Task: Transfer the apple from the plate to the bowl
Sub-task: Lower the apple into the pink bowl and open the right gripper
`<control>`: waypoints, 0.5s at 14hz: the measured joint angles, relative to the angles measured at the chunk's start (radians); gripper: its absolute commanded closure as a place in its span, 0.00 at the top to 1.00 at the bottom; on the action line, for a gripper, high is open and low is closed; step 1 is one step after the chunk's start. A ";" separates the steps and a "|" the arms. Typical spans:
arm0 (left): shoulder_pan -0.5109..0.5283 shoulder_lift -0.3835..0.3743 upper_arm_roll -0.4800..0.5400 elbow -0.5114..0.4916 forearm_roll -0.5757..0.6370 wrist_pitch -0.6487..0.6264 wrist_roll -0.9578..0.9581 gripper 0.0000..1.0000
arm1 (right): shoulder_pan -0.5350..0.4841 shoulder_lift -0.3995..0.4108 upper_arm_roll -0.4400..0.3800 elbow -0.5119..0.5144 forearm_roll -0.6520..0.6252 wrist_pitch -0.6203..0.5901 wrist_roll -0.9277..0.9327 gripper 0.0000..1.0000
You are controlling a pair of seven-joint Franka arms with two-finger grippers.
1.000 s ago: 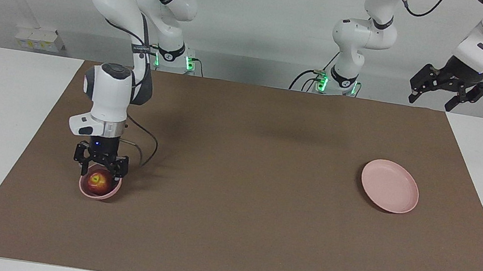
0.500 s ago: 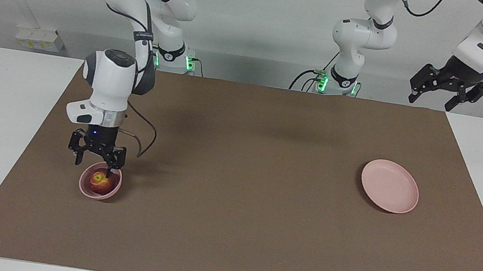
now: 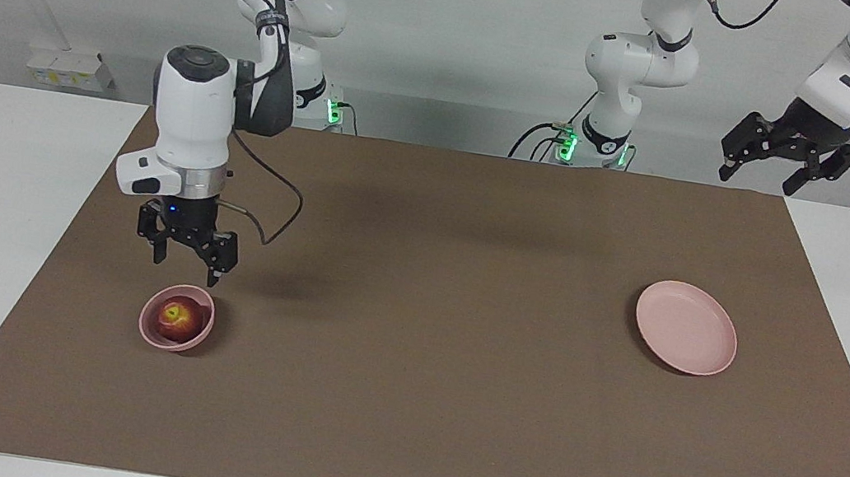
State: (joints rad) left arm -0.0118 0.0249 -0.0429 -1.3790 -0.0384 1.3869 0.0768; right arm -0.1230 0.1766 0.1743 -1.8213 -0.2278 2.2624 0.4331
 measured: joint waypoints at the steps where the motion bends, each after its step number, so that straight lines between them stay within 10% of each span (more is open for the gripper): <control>1: 0.000 0.000 0.000 0.000 0.000 0.000 0.000 1.00 | -0.002 -0.006 -0.001 0.033 0.051 -0.066 -0.023 1.00; 7: 0.000 0.000 0.000 0.000 0.000 -0.001 0.000 1.00 | -0.003 -0.117 -0.004 0.116 0.144 -0.383 -0.088 1.00</control>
State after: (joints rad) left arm -0.0118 0.0249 -0.0429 -1.3790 -0.0384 1.3864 0.0768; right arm -0.1261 0.0594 0.1699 -1.7055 -0.0834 1.8799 0.3450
